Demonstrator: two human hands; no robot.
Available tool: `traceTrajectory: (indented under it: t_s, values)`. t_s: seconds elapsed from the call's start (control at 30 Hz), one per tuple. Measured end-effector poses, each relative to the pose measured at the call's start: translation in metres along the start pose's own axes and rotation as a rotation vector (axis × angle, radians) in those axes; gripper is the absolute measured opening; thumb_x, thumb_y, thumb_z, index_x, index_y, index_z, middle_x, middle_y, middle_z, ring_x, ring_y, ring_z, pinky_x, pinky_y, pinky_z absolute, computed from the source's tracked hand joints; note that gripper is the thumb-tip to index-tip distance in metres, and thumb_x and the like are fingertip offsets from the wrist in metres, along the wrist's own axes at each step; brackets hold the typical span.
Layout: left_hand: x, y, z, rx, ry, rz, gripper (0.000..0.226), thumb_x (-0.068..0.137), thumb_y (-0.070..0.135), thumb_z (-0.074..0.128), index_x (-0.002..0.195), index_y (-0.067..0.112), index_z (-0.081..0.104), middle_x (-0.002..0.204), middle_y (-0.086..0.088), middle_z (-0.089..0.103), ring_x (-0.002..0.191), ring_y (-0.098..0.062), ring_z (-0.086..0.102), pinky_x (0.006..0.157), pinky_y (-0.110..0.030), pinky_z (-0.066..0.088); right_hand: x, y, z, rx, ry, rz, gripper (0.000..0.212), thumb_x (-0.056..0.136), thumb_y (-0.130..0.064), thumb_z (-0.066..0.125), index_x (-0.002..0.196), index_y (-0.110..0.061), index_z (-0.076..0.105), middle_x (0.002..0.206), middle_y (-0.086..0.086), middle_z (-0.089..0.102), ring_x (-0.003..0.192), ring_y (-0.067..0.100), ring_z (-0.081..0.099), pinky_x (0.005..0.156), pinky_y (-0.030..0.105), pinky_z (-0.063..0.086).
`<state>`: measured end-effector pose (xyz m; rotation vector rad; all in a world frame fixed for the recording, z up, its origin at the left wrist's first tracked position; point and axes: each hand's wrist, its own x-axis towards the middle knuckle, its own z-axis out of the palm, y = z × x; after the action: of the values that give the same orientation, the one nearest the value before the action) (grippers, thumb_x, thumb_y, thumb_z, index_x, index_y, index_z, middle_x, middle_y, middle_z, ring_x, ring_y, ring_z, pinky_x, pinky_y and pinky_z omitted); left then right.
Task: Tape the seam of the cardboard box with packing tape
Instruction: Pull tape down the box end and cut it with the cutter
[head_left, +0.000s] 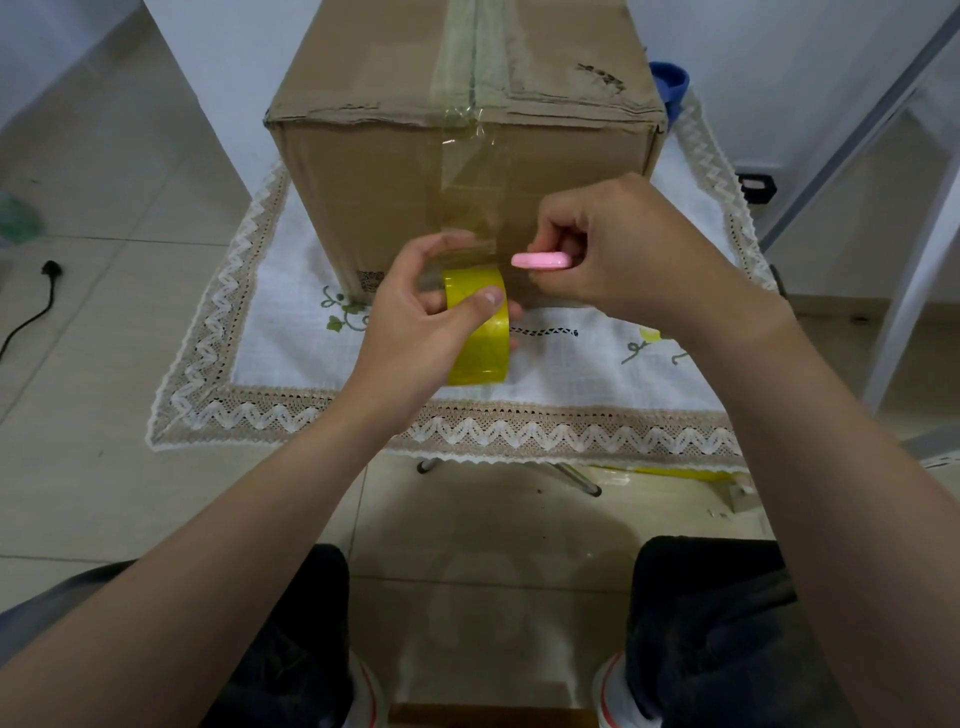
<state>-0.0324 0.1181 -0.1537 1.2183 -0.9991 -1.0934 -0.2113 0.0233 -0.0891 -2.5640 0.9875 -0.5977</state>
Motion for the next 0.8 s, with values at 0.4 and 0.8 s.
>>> traceTrajectory:
  t_s: [0.4,0.8]
  values:
    - [-0.005,0.011,0.014,-0.031,0.052,-0.046,0.044,0.098,0.0,0.069,0.134,0.017,0.052,0.095,-0.02,0.079,0.075,-0.026,0.081,0.059,-0.032,0.063,-0.033,0.043,-0.007,-0.045,-0.102,0.236,0.013,0.089,-0.03,0.073,0.089,-0.018,0.077,0.078,0.0,0.072,0.074,0.018,0.064,0.066,0.034,0.05]
    - [-0.003,0.009,0.014,-0.024,0.04,-0.062,0.047,0.097,0.004,0.071,0.134,0.025,0.05,0.093,-0.014,0.082,0.078,-0.03,0.081,0.061,-0.034,0.064,-0.049,0.087,0.003,0.09,-0.148,0.836,0.045,0.101,-0.045,0.06,0.129,-0.012,0.046,0.085,0.014,0.071,0.056,0.028,0.067,0.043,0.031,0.056]
